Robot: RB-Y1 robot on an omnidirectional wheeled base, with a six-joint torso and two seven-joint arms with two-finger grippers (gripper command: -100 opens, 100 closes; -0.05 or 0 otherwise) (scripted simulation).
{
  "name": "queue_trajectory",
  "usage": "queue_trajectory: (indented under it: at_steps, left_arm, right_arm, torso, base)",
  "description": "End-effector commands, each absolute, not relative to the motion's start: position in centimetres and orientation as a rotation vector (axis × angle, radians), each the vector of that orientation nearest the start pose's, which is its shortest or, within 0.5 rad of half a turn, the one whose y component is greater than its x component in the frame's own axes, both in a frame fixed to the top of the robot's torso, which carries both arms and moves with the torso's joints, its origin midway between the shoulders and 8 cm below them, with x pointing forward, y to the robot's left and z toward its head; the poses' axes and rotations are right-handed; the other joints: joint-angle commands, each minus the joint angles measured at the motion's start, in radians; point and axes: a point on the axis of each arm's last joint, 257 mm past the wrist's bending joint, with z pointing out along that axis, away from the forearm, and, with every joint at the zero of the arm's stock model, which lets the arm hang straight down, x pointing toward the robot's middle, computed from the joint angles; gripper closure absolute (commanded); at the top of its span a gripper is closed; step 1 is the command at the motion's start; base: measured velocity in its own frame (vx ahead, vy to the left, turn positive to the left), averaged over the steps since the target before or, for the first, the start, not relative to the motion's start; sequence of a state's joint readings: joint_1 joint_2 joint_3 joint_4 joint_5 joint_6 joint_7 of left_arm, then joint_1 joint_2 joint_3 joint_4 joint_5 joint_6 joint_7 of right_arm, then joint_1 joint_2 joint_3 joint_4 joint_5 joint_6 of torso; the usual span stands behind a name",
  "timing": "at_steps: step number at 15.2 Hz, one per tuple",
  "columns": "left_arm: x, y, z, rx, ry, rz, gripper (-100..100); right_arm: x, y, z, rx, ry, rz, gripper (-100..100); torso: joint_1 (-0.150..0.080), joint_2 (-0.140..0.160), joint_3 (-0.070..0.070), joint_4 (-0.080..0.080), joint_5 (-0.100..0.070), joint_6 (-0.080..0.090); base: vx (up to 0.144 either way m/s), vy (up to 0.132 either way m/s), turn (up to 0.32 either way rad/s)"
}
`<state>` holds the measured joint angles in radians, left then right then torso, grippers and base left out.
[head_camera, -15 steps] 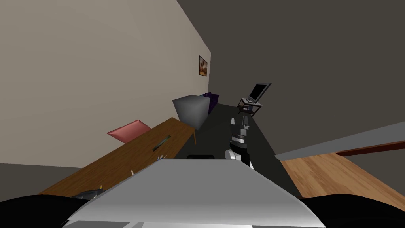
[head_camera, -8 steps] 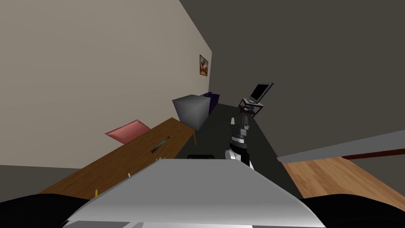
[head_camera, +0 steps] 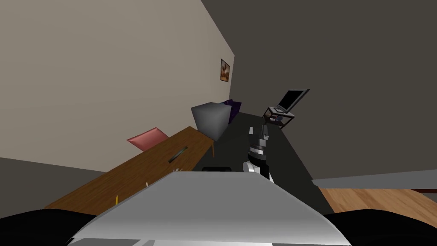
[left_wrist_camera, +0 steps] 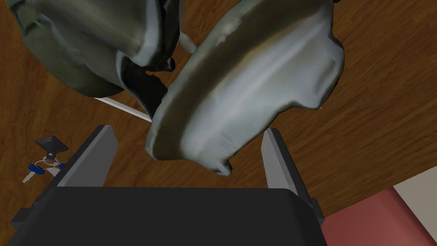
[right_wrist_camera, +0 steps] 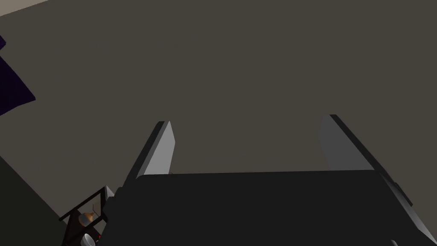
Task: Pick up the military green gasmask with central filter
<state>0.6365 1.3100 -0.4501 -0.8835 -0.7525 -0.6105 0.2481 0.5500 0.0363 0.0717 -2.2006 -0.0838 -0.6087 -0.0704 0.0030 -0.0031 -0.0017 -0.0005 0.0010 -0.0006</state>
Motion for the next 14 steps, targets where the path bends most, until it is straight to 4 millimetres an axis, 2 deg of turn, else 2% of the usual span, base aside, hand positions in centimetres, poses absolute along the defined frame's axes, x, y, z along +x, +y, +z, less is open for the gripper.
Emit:
queue_trajectory:
  at_steps: [1,2,3,4,13,14]
  left_arm:
    - [-2.1,67.4,-43.0,-0.052,3.046,0.121,-100]
    - [-1.7,67.1,-43.2,-0.038,3.043,0.12,-100]
    - [-2.2,67.4,-42.9,-0.053,3.047,0.119,-100]
    - [-2.9,68.1,-42.5,-0.08,3.05,0.123,100]
    - [-5.2,70.2,-40.5,-0.173,3.048,0.133,100]
    - [-4.8,69.9,-40.8,-0.161,3.05,0.132,100]
  right_arm:
    - [33.7,-27.7,-0.7,0.788,0.509,1.459,0]
    - [33.7,-27.7,-0.7,0.788,0.509,1.459,0]
    - [33.7,-27.7,-0.7,0.788,0.509,1.459,0]
    - [33.7,-27.7,-0.7,0.788,0.509,1.459,0]
    - [33.7,-27.7,-0.7,0.788,0.508,1.459,0]
    - [33.7,-27.7,-0.7,0.788,0.508,1.459,0]
  torso:
    - [0.0,0.0,0.0,0.0,0.0,0.0]
    - [0.0,0.0,0.0,0.0,0.0,0.0]
    - [0.0,0.0,0.0,0.0,0.0,0.0]
    - [-0.001,0.001,0.0,0.0,0.0,0.0]
    - [-0.011,0.005,0.003,0.001,-0.006,0.002]
    - [-0.012,0.005,0.003,0.001,-0.006,0.001]
  base:
    - [0.029,0.046,0.102]
    - [0.034,0.047,0.142]
    - [0.022,0.025,0.053]
    - [-0.016,-0.022,-0.15]
    - [-0.036,-0.052,-0.121]
    - [-0.02,-0.038,-0.042]
